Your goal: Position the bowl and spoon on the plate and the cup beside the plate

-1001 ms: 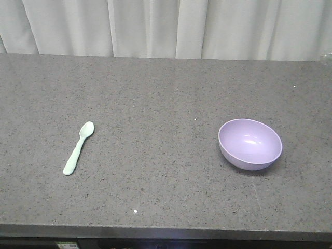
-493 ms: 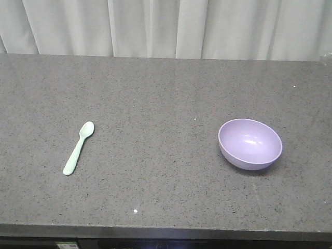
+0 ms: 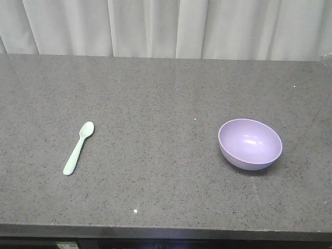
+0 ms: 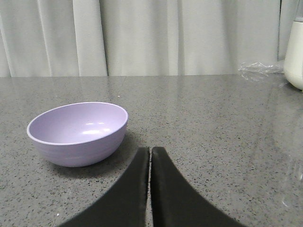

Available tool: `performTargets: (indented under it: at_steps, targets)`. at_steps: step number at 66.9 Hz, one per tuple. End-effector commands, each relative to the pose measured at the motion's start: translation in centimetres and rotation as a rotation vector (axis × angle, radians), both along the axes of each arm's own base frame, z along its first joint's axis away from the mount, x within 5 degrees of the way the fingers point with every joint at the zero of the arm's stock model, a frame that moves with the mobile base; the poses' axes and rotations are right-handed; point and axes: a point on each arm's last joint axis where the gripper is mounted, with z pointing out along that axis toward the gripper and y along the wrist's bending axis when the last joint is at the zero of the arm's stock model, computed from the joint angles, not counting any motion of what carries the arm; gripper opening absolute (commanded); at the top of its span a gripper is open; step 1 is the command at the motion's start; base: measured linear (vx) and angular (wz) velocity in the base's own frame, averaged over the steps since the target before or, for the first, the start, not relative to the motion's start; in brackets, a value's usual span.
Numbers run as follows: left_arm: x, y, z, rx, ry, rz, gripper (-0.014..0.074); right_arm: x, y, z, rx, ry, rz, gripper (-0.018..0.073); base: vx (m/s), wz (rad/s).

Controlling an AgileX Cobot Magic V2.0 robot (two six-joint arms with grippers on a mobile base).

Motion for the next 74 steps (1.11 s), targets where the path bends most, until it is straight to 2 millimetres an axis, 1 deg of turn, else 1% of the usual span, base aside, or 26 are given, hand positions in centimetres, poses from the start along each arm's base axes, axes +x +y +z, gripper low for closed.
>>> performTargets:
  at_steps: [1,17,23,28,36,49,53,56,60,64,71,72,73,74]
  targets:
    - [0.0,-0.2,0.4,-0.009,-0.109,-0.021,-0.0006,0.0,0.1,0.4,-0.019,-0.069,0.009,-0.0001,0.0,0.0]
    - [-0.2,-0.4,1.6,-0.177,-0.248,-0.061,-0.0006,0.0,0.1,0.6,-0.01,-0.089,0.011,-0.0001,0.0,0.0]
    - [-0.3,-0.5,1.9,-0.212,-0.291,-0.076,-0.0006,0.0,0.1,0.8,0.01,-0.11,0.014,-0.0001,0.0,0.0]
    - [-0.4,-0.5,2.2,-0.214,-0.32,-0.085,-0.0006,0.0,0.1,0.9,0.057,-0.12,0.016,-0.0001,0.0,0.0]
    - [-0.6,-0.6,2.9,-0.206,-0.394,-0.107,-0.0006,-0.1,0.1,1.2,0.183,-0.153,0.021,-0.0001,0.0,0.0]
    - [-1.1,-0.9,4.0,-0.209,-0.53,-0.151,-0.0006,-0.1,0.1,1.4,0.257,-0.177,0.023,-0.0001,0.0,0.0]
    - [-1.2,-0.9,4.2,-0.21,-0.549,-0.158,-0.0006,-0.1,0.1,1.5,0.286,-0.189,0.024,-0.0001,0.0,0.0]
    - [-1.2,-0.9,4.2,-0.244,-0.552,-0.167,-0.0006,-0.1,0.1,1.7,0.306,-0.204,0.024,-0.0001,0.0,0.0]
    - [-1.3,-1.0,4.4,-0.298,-0.555,-0.186,-0.0006,-0.3,0.1,2.4,0.314,-0.219,0.027,-0.0001,0.0,0.0]
    - [-1.3,-1.0,4.9,-0.347,-0.54,-0.206,-0.0006,-0.5,0.1,3.7,0.309,-0.238,0.032,-0.0001,0.0,0.0]
    - [-1.6,-1.3,6.5,-0.323,-0.502,-0.215,-0.0006,-0.7,0.2,6.7,0.289,-0.238,0.037,-0.0001,0.0,0.0]
    - [-1.7,-1.3,7.2,-0.296,-0.501,-0.214,-0.0006,-0.7,0.2,7.3,0.284,-0.233,0.037,-0.0001,0.0,0.0]
    - [-1.7,-1.3,7.3,-0.301,-0.492,-0.212,-0.0006,-0.7,0.2,7.7,0.278,-0.229,0.037,-0.0001,0.0,0.0]
    - [-1.9,-1.4,7.8,-0.284,-0.493,-0.212,-0.0006,-0.7,0.2,8.0,0.269,-0.219,0.035,0.0,0.0,0.0]
